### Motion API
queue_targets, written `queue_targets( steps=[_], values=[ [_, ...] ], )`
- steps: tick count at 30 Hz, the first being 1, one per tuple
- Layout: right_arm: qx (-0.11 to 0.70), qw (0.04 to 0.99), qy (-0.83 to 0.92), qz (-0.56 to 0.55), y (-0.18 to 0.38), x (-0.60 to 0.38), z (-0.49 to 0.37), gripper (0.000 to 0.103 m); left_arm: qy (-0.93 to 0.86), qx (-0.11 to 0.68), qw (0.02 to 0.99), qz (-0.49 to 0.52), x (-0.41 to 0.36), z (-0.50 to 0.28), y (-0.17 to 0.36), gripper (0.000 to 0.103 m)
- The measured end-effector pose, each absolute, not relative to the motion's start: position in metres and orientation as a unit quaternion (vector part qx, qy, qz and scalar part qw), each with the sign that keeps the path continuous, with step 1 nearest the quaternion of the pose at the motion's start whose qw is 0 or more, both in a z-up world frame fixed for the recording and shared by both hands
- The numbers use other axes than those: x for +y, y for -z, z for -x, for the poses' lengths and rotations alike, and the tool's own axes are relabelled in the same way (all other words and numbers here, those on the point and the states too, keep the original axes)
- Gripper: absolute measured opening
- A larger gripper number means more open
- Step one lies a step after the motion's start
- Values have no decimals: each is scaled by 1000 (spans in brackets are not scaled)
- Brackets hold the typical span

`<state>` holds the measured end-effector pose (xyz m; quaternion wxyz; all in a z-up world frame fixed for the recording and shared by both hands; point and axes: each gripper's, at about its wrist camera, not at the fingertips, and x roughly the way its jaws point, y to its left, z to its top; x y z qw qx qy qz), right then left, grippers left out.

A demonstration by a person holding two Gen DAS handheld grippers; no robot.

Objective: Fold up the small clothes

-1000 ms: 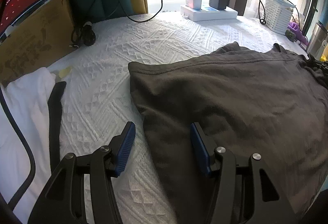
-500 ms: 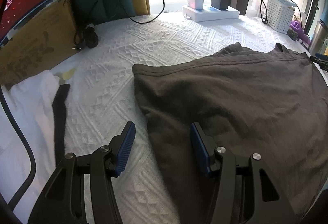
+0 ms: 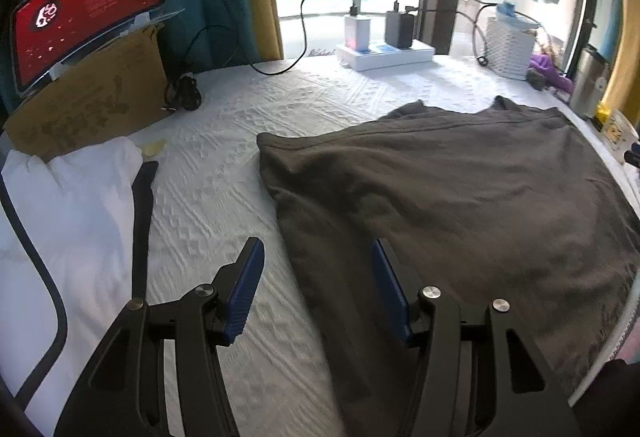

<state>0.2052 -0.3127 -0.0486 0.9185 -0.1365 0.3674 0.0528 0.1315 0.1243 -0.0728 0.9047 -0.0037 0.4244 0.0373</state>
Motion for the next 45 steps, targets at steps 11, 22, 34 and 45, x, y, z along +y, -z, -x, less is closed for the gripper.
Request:
queue_targets(
  steps=[11,22,34,45],
  values=[
    [352,929,-52,99,57,-311,-136,64,-17,388,922,0,104,-69,60,69],
    [343,936,-60,61,54,-326,-97,64,-10,415,910,-4,88,-21,79,69],
    [370,923,-67,77,91,-323,-69,52,9,430,901,51,85,1,106,56],
    [378,920,-70,77,89,-324,-80,12,22,391,920,22,81,10,63,5]
  ],
)
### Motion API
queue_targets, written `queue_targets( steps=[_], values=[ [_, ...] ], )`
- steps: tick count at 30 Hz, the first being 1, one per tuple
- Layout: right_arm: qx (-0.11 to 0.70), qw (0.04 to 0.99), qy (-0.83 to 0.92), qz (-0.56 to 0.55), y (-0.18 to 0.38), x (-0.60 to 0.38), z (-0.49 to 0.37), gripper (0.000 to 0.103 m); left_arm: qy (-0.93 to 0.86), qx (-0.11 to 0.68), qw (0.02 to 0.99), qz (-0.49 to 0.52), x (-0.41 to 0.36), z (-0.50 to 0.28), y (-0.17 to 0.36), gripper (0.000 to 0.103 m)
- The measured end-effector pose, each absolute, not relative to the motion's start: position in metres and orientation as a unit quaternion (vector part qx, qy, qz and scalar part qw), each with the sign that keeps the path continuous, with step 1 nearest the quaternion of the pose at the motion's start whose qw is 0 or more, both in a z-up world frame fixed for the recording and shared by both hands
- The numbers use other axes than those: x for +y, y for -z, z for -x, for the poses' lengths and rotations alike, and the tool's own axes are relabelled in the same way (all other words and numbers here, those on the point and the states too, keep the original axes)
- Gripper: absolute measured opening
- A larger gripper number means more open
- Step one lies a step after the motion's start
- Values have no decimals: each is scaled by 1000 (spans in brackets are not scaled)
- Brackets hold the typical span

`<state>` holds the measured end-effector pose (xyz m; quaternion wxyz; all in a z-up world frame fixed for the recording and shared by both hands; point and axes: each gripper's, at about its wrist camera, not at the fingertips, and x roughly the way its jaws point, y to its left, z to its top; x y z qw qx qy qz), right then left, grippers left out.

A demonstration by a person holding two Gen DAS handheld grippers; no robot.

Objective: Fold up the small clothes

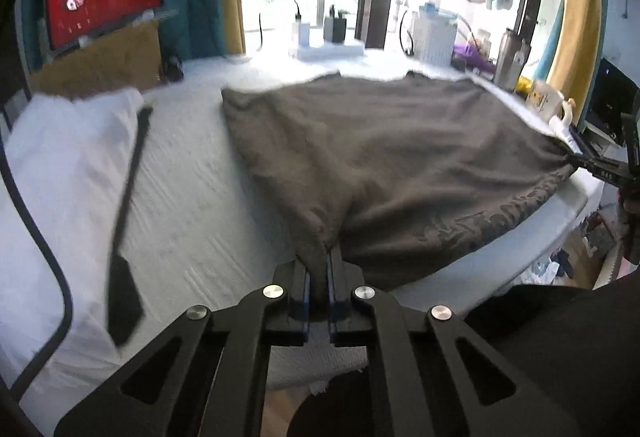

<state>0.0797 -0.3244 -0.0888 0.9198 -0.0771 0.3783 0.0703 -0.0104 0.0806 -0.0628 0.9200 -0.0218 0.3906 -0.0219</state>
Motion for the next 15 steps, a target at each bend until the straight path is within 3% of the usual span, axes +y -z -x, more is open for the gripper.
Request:
queue_targets(
  steps=[9,15],
  values=[
    [399,915,-48,34,106,-364,-81,12,17,410,911,29,90,8,67,5],
    [391,918,-33,65,98,-357,-77,12,14,408,913,22,90,13,57,5]
  ],
)
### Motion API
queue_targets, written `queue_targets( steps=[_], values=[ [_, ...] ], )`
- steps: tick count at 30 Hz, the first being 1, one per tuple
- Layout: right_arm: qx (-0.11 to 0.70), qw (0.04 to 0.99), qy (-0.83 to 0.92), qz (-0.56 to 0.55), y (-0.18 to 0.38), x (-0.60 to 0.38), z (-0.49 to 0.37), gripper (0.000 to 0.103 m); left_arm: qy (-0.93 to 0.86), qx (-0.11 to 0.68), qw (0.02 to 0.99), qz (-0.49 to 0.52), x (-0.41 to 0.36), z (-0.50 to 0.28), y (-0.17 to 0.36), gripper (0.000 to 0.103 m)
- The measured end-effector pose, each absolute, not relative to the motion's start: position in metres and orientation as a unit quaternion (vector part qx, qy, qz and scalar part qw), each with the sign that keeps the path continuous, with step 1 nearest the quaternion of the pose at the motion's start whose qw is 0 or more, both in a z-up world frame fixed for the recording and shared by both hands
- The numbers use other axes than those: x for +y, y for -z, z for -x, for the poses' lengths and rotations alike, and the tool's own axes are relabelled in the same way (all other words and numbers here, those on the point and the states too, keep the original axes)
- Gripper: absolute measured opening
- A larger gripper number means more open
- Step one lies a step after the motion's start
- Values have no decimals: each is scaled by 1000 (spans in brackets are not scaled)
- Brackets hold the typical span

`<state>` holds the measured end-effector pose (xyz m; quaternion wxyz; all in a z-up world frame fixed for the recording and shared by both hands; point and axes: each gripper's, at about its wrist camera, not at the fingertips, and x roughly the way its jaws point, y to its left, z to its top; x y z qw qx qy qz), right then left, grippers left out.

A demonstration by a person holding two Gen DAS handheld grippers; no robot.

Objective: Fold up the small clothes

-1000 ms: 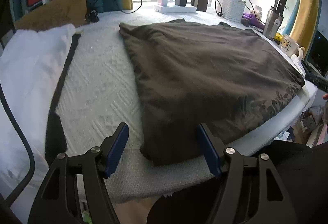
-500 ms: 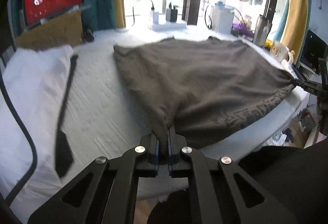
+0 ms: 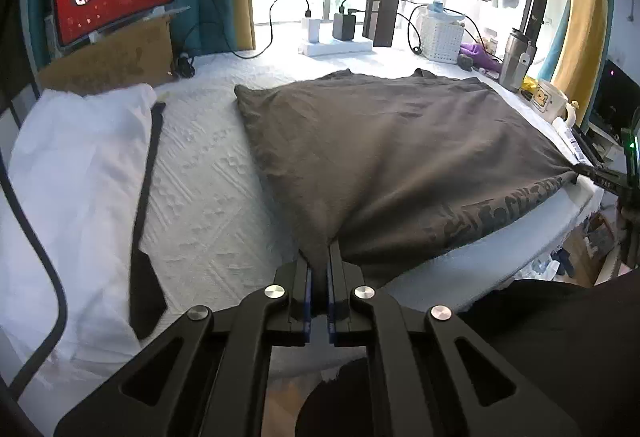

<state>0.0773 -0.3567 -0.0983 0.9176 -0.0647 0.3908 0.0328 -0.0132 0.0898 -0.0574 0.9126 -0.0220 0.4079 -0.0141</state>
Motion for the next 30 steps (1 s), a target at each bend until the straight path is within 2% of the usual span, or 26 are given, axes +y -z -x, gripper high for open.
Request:
queue_targets(
  steps=[9,11,12,13,17,27,29,30],
  values=[
    [353,932,-54,60,73,-340,-68,13,6,435,900,22,93,10,76,5],
    [362,928,-60,71,83,-330,-73,34,-1,435,900,30,98,10,76,5],
    [367,925,-57,76,88,-328,-74,56,-5,432,901,39,101,10,74,5],
    [372,923,-53,84,92,-326,-76,63,-8,426,903,45,103,10,70,5],
    [375,922,-38,92,95,-336,-70,63,-4,403,914,38,100,7,52,4],
    [374,906,-39,196,112,-320,-57,62,3,351,936,16,97,-12,8,4],
    [376,907,-43,186,111,-320,-64,40,5,343,939,8,95,-14,1,4],
    [377,907,-50,179,111,-320,-67,24,5,339,941,4,94,-15,-2,4]
  ],
)
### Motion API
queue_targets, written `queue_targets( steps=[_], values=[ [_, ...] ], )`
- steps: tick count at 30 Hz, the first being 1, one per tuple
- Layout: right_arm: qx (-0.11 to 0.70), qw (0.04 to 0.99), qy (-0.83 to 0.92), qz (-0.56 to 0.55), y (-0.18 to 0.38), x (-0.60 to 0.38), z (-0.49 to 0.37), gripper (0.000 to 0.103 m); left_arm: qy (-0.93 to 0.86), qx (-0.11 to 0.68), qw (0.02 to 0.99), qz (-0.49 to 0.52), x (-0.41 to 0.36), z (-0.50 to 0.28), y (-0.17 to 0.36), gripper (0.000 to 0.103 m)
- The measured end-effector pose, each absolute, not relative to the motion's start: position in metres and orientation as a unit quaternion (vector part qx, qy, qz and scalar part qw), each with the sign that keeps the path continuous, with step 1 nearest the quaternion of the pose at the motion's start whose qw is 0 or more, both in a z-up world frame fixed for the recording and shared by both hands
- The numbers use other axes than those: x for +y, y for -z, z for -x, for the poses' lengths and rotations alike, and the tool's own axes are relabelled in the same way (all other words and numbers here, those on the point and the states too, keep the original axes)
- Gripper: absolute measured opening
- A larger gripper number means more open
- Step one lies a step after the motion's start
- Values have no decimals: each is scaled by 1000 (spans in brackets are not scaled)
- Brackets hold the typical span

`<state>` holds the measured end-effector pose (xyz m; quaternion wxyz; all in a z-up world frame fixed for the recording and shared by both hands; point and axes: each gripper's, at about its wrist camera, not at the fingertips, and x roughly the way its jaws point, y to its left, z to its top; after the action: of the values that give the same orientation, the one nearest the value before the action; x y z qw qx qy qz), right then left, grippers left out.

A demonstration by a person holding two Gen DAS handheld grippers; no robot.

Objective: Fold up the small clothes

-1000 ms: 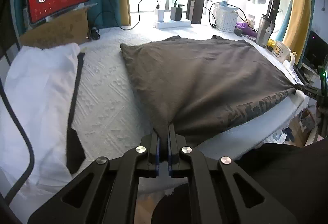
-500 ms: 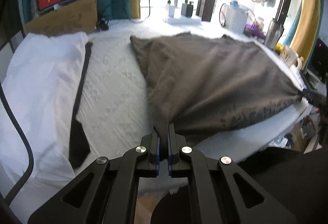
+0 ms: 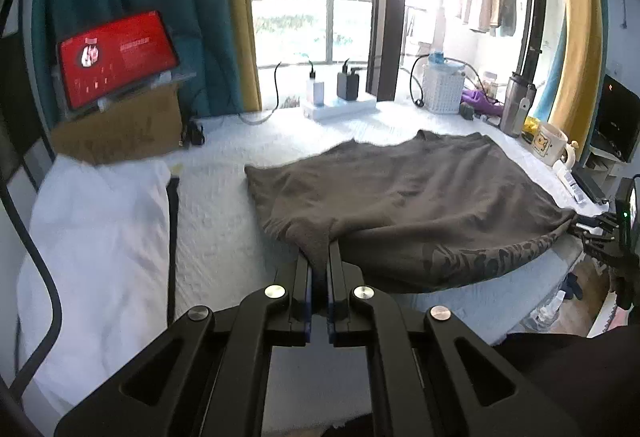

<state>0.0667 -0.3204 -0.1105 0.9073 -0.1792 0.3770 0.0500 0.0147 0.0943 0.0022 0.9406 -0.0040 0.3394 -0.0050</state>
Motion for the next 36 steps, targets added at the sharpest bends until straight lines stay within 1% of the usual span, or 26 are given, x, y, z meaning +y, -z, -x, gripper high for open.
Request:
queue_targets(
  steps=[1,2,3,9,12,15,18,21,24,25,26,27,28,29,31,33,34,35,36],
  values=[
    [380,907,-49,175,110,-322,-70,11,4,335,942,0,94,-15,-7,4],
    [382,905,-43,180,111,-323,-73,8,4,331,943,-2,94,-15,-10,4],
    [383,904,-33,186,110,-325,-75,7,4,328,945,-5,93,-15,-14,4],
    [375,910,-11,176,98,-353,-75,6,18,341,940,-19,82,-14,-8,4],
    [376,910,-11,174,95,-356,-71,6,19,367,930,-22,82,-10,8,4],
    [388,906,-12,171,104,-357,-67,6,21,416,909,-21,88,-4,37,4],
    [399,902,10,168,113,-363,-63,7,21,448,894,-13,92,5,60,4],
    [399,906,16,140,104,-375,-56,8,23,475,880,-2,94,10,77,4],
    [382,915,12,131,86,-377,-50,9,30,484,874,18,99,17,80,5],
    [376,917,9,130,80,-375,-50,19,35,484,874,29,103,21,77,5],
    [369,920,6,130,73,-371,-51,31,38,483,874,36,106,23,75,6],
    [365,922,3,130,69,-368,-53,68,40,482,874,43,110,26,73,8],
    [359,924,-1,130,66,-364,-55,91,39,479,875,53,116,29,70,16],
    [350,928,-9,127,63,-358,-60,92,37,475,877,59,120,29,67,26],
    [350,929,-18,122,63,-351,-68,92,35,462,883,77,130,29,62,35],
    [350,928,-20,123,64,-342,-81,92,29,451,888,83,138,24,57,39],
    [352,928,-23,122,65,-338,-87,92,19,443,893,79,143,18,55,45],
    [353,927,-26,120,67,-334,-94,92,10,437,896,78,146,12,53,48],
    [354,927,-28,119,68,-330,-100,92,2,432,898,79,150,3,53,48]
  ],
)
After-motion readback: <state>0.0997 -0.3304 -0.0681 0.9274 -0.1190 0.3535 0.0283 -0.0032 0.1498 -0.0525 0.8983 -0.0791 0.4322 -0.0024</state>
